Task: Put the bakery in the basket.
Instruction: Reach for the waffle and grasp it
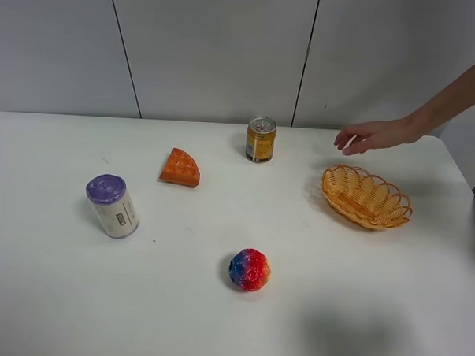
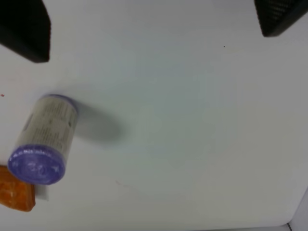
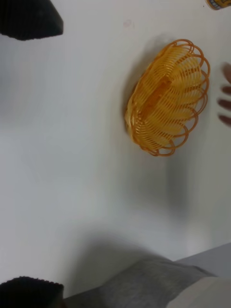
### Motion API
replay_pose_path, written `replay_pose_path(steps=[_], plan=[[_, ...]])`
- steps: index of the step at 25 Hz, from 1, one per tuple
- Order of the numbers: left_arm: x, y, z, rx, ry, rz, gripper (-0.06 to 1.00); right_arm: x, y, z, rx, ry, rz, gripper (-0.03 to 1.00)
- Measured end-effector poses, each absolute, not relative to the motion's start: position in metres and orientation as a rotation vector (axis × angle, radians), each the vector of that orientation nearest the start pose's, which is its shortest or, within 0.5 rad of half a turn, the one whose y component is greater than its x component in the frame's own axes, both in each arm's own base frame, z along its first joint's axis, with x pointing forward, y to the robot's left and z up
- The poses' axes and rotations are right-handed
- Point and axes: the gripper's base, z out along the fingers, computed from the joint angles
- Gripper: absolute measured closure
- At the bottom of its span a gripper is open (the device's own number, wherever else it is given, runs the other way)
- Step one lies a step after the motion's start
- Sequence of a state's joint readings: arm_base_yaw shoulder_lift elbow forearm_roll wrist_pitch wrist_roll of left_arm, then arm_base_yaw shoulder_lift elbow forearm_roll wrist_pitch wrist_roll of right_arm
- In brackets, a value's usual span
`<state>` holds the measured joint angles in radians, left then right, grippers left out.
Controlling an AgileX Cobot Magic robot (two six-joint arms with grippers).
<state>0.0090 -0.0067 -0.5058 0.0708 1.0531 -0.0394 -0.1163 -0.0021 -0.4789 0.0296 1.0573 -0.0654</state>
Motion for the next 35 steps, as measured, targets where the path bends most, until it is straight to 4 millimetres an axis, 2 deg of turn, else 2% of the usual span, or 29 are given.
replay_pose_path(steps=[19, 22, 27, 30, 33, 35], plan=[[-0.006, 0.006, 0.28, -0.051, 2.022, 0.066, 0.1, -0.002, 0.003, 0.272, 0.051, 2.06, -0.077, -0.02], [-0.004, 0.004, 0.287, -0.05, 2.03, 0.039, 0.1, -0.002, 0.003, 0.272, 0.051, 2.06, -0.077, -0.02], [0.016, 0.002, 0.324, -0.049, 2.078, 0.003, 0.1, -0.002, 0.003, 0.272, 0.051, 2.06, -0.077, -0.02], [0.034, 0.001, 0.34, -0.049, 2.093, 0.0, 0.1, -0.002, 0.003, 0.272, 0.051, 2.06, -0.077, -0.02], [0.06, 0.0, 0.354, -0.05, 2.057, -0.026, 0.1, -0.002, 0.003, 0.272, 0.051, 2.06, -0.077, -0.02], [0.084, -0.001, 0.36, -0.056, 2.064, -0.055, 0.1, -0.002, 0.003, 0.272, 0.051, 2.06, -0.077, -0.02]])
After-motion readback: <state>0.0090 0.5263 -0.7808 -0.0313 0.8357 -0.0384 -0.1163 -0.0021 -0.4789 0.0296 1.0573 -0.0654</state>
